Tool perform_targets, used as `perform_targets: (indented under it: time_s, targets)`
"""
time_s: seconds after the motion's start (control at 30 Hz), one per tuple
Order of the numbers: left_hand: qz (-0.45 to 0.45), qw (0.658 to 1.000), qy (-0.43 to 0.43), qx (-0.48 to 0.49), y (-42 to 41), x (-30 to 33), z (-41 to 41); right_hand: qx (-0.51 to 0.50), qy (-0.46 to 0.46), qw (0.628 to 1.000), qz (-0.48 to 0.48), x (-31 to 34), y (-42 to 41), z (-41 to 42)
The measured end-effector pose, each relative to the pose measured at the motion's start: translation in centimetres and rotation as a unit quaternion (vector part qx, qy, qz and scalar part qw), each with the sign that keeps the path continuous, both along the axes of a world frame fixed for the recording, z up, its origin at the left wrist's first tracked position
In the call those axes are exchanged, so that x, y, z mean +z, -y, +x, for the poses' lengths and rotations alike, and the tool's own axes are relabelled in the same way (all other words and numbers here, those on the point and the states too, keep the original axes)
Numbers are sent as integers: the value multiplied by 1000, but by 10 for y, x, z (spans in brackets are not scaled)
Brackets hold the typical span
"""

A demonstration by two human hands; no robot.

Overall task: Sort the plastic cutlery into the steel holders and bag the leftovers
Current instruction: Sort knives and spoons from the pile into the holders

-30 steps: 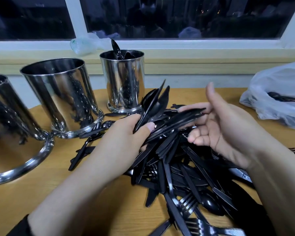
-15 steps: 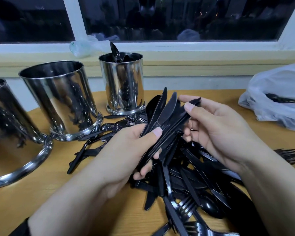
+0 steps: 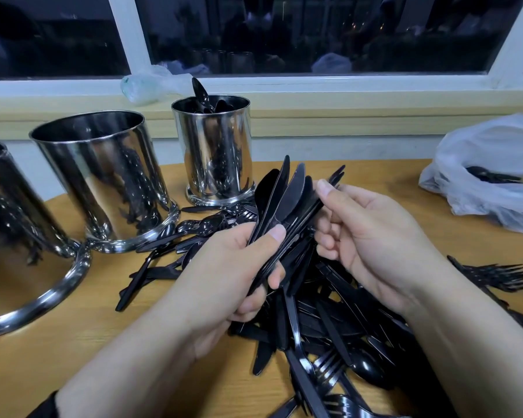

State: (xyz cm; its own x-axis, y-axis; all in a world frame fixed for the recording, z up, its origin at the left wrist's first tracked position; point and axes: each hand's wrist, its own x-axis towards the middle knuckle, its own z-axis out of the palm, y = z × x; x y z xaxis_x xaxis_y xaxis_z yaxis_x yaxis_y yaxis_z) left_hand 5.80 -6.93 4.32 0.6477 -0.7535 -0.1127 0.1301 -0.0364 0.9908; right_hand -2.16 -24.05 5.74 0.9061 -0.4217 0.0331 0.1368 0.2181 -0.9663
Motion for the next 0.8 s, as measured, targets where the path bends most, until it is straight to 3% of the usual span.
perform_targets:
  time_s: [0.23,0.53,0.8]
  targets:
    - [6,999,-9,-39,0,3,-6,-6,-42,999,-15,4,-2,-2]
    - [21,1000,11,-12,2,2,-6,-58,-48,997,-24,5,-4,-2]
    - [33,999,25,-21,1,8,-10,-25,-37,998,-51,5,-8,-5]
